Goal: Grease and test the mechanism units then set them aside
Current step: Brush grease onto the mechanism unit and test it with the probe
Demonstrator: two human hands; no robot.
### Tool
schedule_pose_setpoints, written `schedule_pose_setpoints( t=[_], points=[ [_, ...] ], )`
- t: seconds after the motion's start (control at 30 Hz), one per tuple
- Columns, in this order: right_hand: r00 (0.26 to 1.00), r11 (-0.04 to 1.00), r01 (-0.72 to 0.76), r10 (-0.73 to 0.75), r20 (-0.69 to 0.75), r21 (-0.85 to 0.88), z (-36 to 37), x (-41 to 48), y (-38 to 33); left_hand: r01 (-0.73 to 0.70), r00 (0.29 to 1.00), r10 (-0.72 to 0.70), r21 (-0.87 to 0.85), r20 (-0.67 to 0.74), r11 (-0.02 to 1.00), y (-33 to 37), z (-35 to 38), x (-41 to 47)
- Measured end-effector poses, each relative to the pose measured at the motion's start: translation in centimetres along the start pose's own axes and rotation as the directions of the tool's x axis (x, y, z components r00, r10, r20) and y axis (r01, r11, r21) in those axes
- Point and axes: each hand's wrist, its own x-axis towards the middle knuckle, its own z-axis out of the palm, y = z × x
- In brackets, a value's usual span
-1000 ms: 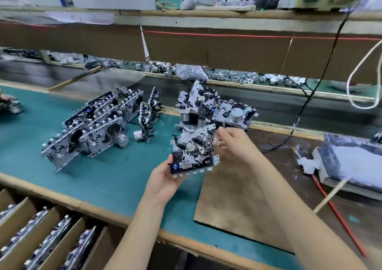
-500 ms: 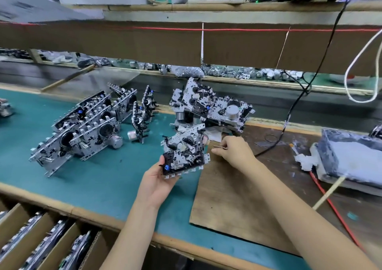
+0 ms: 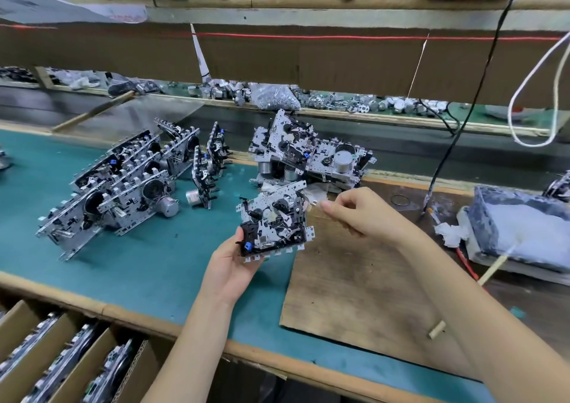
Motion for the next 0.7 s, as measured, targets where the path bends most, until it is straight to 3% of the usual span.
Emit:
schedule_pose_setpoints(
  t=[0.47, 0.7],
  points=[
    [0.984, 0.987, 0.139, -0.128, -0.126, 0.084, 0.73, -0.37, -0.17, -0.025, 0.998, 0.023, 0.046, 0.052, 0.999, -0.02, -0.04, 0.04],
    [0.990, 0.989, 0.130, -0.125, -0.073, 0.067, 0.73, -0.30, -0.11, -0.033, 0.999, 0.031, 0.051, 0.035, 0.998, -0.17, -0.28, 0.22]
  ],
)
